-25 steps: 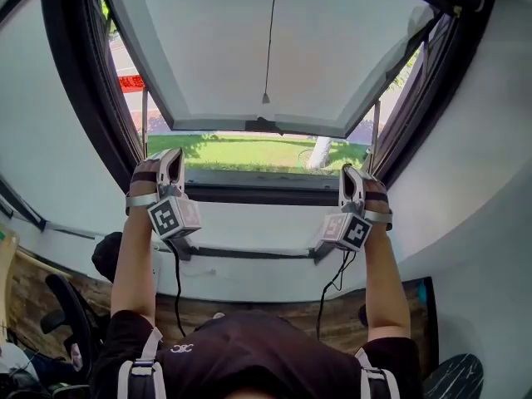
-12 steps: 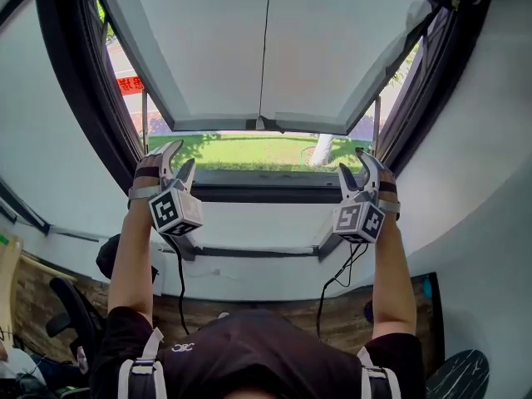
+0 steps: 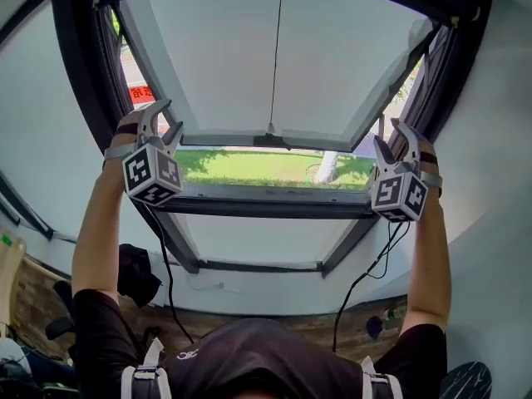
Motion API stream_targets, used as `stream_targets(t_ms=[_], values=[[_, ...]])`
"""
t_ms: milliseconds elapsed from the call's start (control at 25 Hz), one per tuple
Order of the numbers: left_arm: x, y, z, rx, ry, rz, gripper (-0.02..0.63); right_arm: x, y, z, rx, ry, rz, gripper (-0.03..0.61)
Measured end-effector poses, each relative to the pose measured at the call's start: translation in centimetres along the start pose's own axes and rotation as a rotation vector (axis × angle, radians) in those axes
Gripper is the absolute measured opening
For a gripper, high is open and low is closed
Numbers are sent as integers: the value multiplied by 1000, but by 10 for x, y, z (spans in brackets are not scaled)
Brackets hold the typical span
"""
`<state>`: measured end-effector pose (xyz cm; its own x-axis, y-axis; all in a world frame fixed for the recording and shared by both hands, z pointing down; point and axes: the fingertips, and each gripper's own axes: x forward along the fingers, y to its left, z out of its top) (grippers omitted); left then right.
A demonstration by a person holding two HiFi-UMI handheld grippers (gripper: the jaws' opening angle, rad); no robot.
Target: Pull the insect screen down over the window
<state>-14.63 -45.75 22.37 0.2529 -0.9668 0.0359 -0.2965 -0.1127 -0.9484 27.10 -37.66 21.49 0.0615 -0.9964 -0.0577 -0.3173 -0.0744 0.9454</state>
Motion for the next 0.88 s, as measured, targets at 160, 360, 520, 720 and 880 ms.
stream_targets(t_ms=[160,360,520,720,880], values=[[-5,80,18,98,-16,126,218,4,-68,50,55,-75,-35,232],[0,159,37,110,-19,170,219,16,-151,88,-45,-79,-127,230],[18,209,43,146,26,217,221,38,-197,88,-98,-28,-152,222],[38,244,52,184,74,224,236,55,-234,84,-107,62,-143,222],[54,258,42,176,132,213,238,68,-242,73,-119,125,-101,230]])
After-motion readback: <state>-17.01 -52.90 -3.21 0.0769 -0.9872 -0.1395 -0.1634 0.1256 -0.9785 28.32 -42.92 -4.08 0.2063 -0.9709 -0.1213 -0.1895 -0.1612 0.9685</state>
